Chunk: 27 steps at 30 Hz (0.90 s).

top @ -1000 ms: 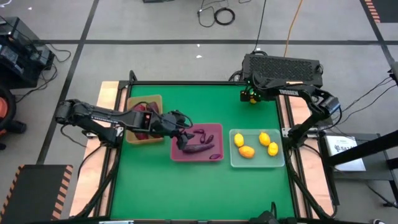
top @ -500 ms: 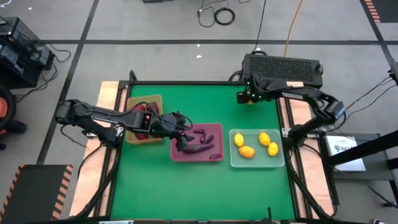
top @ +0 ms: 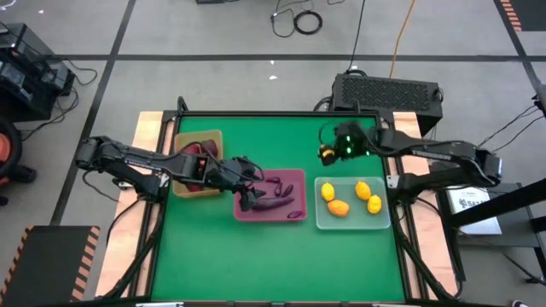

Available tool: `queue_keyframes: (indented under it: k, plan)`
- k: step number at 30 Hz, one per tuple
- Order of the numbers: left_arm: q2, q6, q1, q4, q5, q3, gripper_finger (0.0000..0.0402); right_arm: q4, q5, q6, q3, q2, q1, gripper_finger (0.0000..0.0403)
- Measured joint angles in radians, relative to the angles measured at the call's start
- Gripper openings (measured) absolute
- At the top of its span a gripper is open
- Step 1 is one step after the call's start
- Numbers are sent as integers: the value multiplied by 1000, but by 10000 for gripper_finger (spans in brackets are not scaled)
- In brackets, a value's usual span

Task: Sort produce into baskets
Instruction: Put the yellow lemon into the transparent bin

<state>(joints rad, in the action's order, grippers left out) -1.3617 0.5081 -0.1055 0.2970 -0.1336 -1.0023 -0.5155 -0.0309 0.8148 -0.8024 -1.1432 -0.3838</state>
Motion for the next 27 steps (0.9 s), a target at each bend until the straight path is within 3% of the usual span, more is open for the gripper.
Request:
queue_keyframes:
  k: [4, 9, 14, 20, 27]
  plan:
    - [0, -25, -26, 0, 2, 0, 292, -98, 32, 165, 0, 36, 186, 212]
    - [0, -44, -79, 0, 20, 0, 292, -236, 169, 448, 0, 33, 430, 212]
    - [0, -46, -140, 0, 22, 0, 292, -332, 269, 705, 0, -12, 600, 212]
    - [0, -19, -197, 0, 11, 0, 292, -533, 295, 860, 0, -83, 655, 212]
    - [0, 169, -275, -5, -111, 0, 292, -550, 288, 749, 0, -117, 654, 227]
